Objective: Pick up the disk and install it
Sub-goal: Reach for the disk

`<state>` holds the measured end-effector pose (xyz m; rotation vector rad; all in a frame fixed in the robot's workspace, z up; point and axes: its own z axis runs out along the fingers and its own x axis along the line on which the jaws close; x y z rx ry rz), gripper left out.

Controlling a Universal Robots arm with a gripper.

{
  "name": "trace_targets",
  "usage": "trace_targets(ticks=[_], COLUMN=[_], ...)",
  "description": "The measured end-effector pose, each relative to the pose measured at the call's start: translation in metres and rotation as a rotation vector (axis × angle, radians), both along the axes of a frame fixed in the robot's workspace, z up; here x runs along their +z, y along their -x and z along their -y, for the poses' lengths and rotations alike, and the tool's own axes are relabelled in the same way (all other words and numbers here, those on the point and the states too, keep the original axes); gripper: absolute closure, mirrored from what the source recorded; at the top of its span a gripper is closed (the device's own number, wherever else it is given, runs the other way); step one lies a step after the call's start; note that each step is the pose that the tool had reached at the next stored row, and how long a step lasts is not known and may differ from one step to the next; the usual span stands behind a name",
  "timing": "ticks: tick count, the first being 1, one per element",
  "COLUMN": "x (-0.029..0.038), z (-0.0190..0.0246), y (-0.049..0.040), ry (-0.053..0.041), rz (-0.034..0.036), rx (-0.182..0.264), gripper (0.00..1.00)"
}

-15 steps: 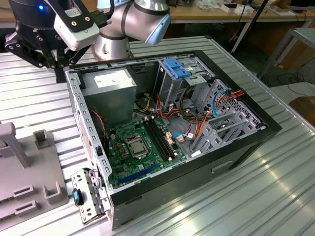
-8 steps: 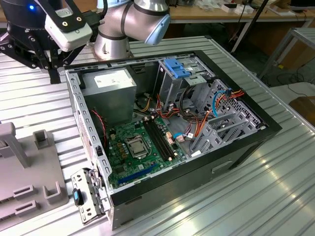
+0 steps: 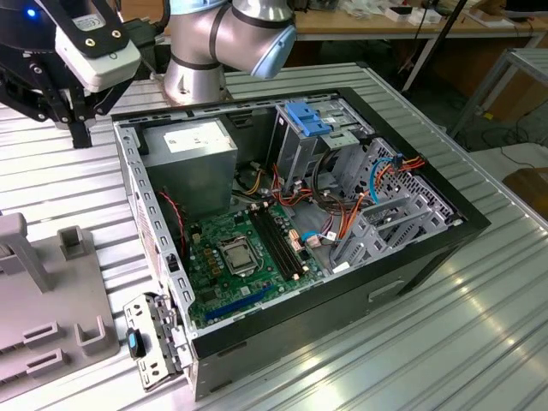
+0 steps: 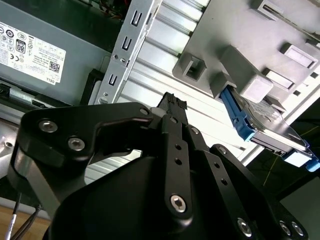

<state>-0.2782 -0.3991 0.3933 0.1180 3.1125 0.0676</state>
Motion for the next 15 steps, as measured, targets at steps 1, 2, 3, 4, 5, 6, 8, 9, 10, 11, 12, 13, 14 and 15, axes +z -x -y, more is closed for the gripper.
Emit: trace_targets(ticks=[1,2,3,4,5,6,8,9,10,11,12,13,14,15], x=[0.0,0.0,0.0,0.0,0.0,0.0,0.0,0.0,0.0,0.0,0.0,0.0,0.0,0.0], z=[0.0,0.0,0.0,0.0,0.0,0.0001,0.0001,0.0001,0.0001,0.0001,0.0001,0.0001,0.0001,0.0002], y=[0.0014,0.0038,0.0061,0.0073,0.0088,0.0108,0.0139,0.0154,0.0174,0.0189,0.0208,0.0221,0.0247,0.0272], ry=[0.0,0.0,0.0,-0.0001,0.0,0.0,-0.0001,-0.0001,0.0,-0.0001,0.0,0.0,0.0,0.0], rz=[0.0,0.0,0.0,0.0001,0.0,0.0,0.0,0.0,0.0,0.0001,0.0,-0.0001,0.0,0.0], rx=[0.0,0.0,0.0,0.0,0.0,0.0,0.0,0.0,0.0,0.0,0.0,0.0,0.0,0.0], gripper=[0.89,0.89,0.89,0.89,0.89,0.89,0.89,0.89,0.89,0.89,0.89,0.89,0.89,0.89])
